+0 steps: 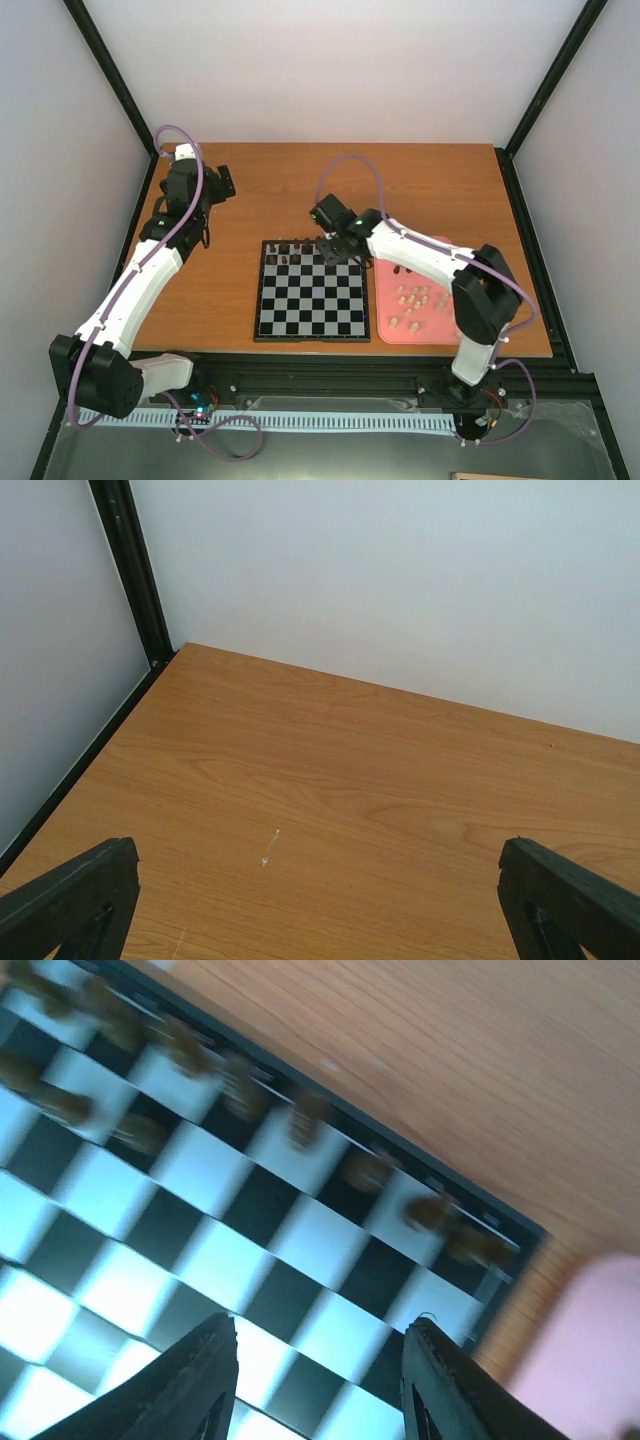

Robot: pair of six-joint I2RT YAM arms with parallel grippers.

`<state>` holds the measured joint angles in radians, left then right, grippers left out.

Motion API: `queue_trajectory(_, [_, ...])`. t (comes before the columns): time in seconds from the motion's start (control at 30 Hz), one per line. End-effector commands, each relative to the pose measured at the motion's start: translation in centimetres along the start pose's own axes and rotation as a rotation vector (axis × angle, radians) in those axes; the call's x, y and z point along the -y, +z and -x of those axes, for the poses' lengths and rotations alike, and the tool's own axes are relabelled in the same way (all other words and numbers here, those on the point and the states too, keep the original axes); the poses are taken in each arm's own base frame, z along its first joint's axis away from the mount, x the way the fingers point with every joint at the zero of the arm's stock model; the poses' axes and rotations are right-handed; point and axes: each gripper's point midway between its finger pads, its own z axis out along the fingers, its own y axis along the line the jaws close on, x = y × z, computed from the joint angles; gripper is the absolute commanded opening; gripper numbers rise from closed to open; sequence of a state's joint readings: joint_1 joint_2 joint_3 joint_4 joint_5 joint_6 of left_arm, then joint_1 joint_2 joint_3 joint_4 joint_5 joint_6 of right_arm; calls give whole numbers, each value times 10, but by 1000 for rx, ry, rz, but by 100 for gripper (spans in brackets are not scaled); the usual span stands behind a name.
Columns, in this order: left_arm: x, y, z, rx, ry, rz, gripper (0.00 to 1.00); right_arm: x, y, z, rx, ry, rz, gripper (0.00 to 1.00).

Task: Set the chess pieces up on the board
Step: Pick up the chess piece from the storage box.

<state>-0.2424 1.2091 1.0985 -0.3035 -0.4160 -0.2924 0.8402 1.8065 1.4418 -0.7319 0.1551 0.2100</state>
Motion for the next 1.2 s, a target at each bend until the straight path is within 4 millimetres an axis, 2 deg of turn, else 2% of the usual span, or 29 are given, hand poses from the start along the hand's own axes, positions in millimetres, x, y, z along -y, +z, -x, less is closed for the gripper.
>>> queue_trajectory(0.0, [4,0,10,29,-3,-9,100,64,-5,-28,-15,135,-157,46])
queue_trajectory(0.1, [5,1,10,28,-5,-12,100,97,1,-57,-59,211,-203,46])
queue_trajectory(0.2, [5,1,10,26,-6,-12,100,120,10,-81,-89,282,-205,46])
queue_trajectory(0.4, [6,2,9,22,-6,-15,100,143,17,-106,-132,336,-249,46])
queue_trajectory(0.77, [7,4,7,17,-7,-17,100,145,19,-128,-153,363,-246,44])
queue_trajectory(1.17, [6,4,7,18,-7,-15,100,150,30,-135,-178,380,-247,29])
